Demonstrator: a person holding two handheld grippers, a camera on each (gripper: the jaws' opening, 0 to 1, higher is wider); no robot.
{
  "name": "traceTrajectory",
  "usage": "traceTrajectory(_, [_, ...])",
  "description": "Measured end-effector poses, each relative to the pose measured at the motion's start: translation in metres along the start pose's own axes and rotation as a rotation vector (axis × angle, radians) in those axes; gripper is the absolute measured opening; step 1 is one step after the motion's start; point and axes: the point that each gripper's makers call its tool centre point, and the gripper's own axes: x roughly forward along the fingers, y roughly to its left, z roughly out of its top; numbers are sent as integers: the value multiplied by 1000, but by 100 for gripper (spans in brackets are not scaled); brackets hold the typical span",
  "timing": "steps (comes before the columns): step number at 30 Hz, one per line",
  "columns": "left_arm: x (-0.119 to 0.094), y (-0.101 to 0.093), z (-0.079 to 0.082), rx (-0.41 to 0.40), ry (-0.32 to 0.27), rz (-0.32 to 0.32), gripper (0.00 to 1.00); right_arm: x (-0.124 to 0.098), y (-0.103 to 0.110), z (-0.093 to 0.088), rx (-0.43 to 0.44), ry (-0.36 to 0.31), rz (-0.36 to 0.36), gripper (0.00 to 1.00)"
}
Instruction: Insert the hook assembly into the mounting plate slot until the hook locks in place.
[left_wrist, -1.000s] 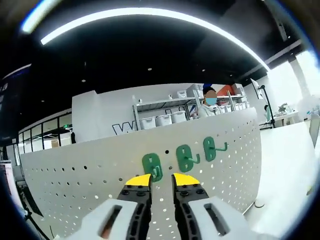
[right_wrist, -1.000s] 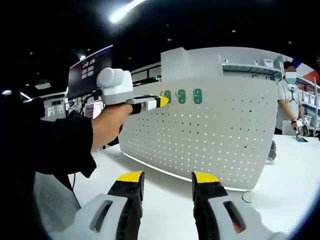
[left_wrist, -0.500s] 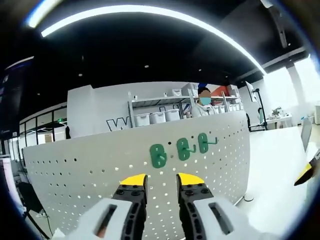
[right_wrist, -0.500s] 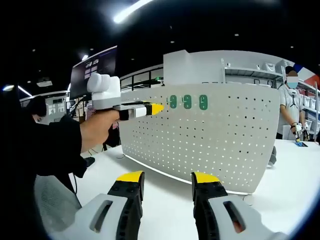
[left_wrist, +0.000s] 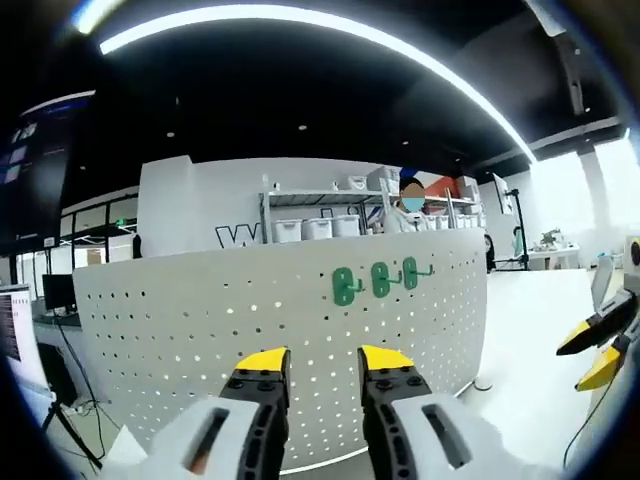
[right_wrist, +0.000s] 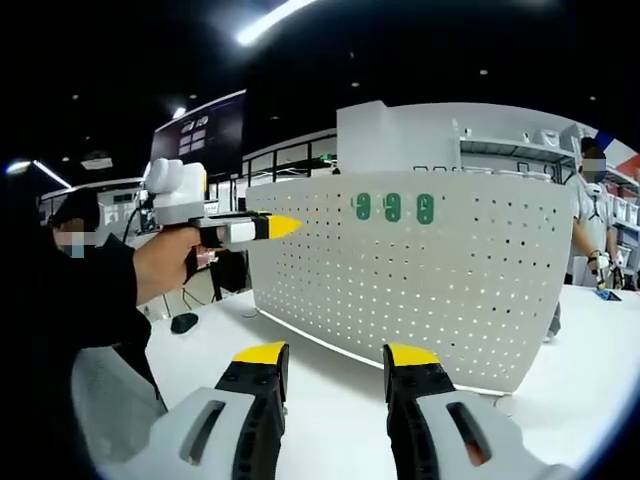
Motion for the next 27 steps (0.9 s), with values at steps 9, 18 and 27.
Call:
traceTrajectory(9, [-31, 15, -10, -27, 21, 18, 28, 6, 10, 4, -14, 1, 26, 35])
traceTrajectory(18, [-67, 26, -28, -35, 51, 33, 28, 12, 20, 4, -31, 10, 52, 35])
traceTrajectory(27, [-96, 23, -47, -52, 84, 29, 28, 19, 31, 3, -42, 21, 80, 35])
